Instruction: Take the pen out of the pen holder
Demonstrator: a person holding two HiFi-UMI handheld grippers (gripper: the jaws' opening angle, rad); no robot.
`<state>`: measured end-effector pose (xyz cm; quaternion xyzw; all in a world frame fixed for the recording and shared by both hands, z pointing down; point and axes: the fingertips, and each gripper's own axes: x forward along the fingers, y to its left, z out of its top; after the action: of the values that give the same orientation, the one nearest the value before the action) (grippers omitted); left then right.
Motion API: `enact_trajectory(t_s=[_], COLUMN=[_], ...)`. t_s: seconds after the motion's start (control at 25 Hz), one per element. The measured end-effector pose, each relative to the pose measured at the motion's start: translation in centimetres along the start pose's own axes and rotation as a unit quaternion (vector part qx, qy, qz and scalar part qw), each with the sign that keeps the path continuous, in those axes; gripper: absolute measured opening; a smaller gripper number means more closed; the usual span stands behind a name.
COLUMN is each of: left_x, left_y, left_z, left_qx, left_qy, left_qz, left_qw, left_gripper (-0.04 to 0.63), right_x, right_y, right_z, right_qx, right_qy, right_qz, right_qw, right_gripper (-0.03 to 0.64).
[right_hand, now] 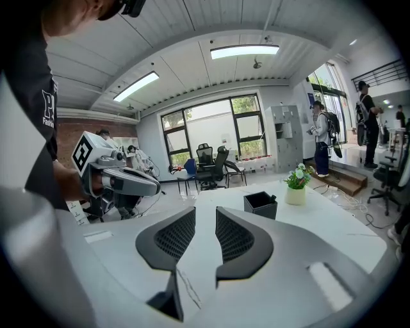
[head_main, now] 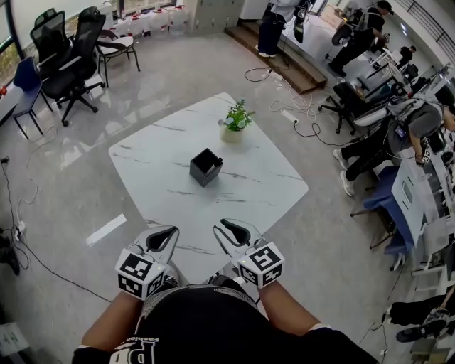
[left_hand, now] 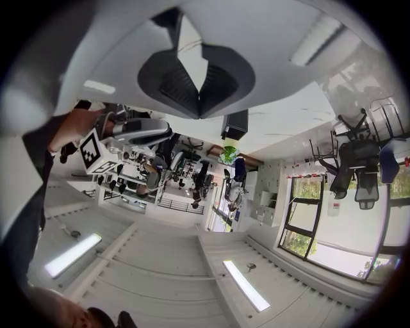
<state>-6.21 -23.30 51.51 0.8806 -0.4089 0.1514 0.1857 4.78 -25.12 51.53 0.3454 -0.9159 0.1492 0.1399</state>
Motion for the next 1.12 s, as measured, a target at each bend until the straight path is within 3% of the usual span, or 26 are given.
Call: enact_trajectory(t_s=[0.48,0.72,1.12], left_x=[0.4,0.4,-0.2], left_y=[0.4,0.8,1.9], left_z=[-0.4,-0.8,-2.1], left_qx=[-0.010,-0.013,-0.032], left_qy=[0.004,0.008,0.021], left_qz=[0.007,0.016,0.046], left_qw=[0.9999,0.9998,0.9982], left_gripper=[0.057,0.057,0.057], right_x=[0.5,2.6,7.4], right_y=[-3.0,-7.4,-14.1], right_z=[0.6,1.3,0.6], right_qx=[0.006,-0.002,0.031], right_qy=[-0.002,-0.007,0.008], right_qz=[-0.032,-0.058,-0.080], right_qw=[0.999,0.998,0.996], right_gripper=[0.080,0.078,0.078])
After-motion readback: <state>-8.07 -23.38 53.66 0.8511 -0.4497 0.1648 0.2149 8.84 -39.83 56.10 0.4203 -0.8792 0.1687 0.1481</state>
